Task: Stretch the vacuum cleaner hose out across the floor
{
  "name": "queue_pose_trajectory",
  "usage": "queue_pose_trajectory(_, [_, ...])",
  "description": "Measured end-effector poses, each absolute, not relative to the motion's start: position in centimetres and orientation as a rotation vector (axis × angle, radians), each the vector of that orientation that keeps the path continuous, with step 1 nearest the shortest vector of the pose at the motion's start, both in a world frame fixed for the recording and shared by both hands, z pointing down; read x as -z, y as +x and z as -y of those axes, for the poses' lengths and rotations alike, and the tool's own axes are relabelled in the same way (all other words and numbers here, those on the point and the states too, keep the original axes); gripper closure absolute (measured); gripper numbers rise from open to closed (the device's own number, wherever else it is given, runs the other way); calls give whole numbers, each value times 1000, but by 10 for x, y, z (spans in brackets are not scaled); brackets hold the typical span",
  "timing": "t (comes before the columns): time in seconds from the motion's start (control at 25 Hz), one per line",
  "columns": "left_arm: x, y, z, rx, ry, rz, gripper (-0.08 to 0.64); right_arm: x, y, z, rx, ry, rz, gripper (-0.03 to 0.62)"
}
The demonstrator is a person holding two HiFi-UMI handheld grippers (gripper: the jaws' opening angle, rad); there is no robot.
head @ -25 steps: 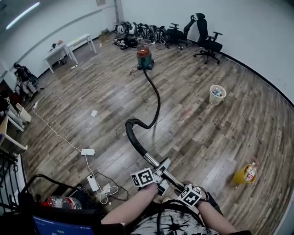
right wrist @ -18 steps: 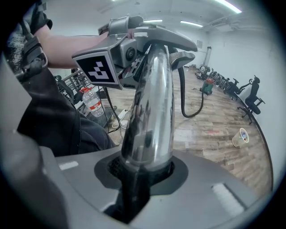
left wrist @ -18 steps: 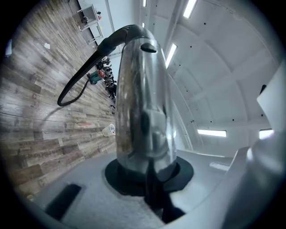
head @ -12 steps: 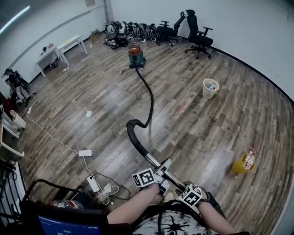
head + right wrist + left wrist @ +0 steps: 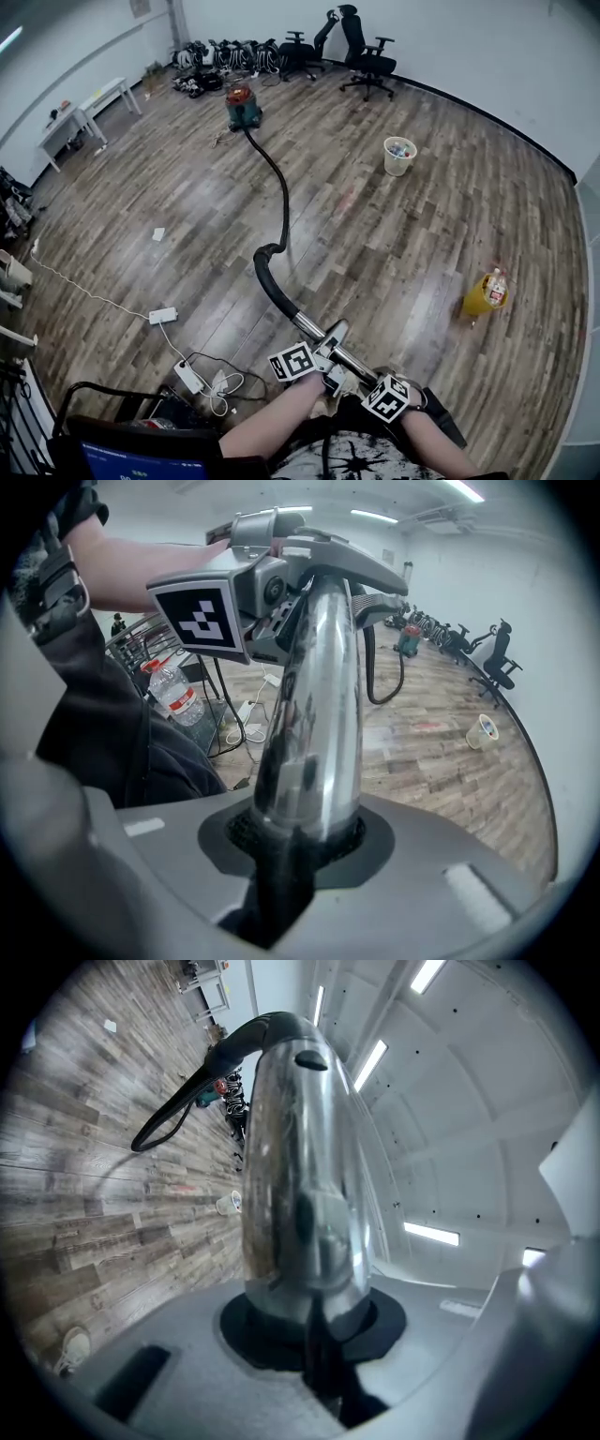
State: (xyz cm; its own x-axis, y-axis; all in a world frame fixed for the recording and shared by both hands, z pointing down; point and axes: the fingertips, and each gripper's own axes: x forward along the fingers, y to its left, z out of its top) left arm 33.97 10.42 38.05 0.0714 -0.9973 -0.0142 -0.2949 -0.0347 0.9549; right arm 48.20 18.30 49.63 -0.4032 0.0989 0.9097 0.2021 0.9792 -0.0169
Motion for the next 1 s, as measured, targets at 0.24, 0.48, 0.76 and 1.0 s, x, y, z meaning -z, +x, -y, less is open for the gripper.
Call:
queue_pose_trajectory(0.24, [-387,365,-116,988,1504,1289,505,-502,504,-203,78,-116,1978,496])
queue_pose_trajectory(0.48, [-388,385,-116,986,1521,1236,505,-499,521,-206,66,-56,1967,497])
queue_pose_trajectory(0.76, [-392,413,-106,973,1504,1216,505,-499,551,-197,52,-26,1958,497])
queue_pose_trajectory(1.0, [-402,472,-91,971,1482,1211,505,-505,611,-183,47,-24,1946,497])
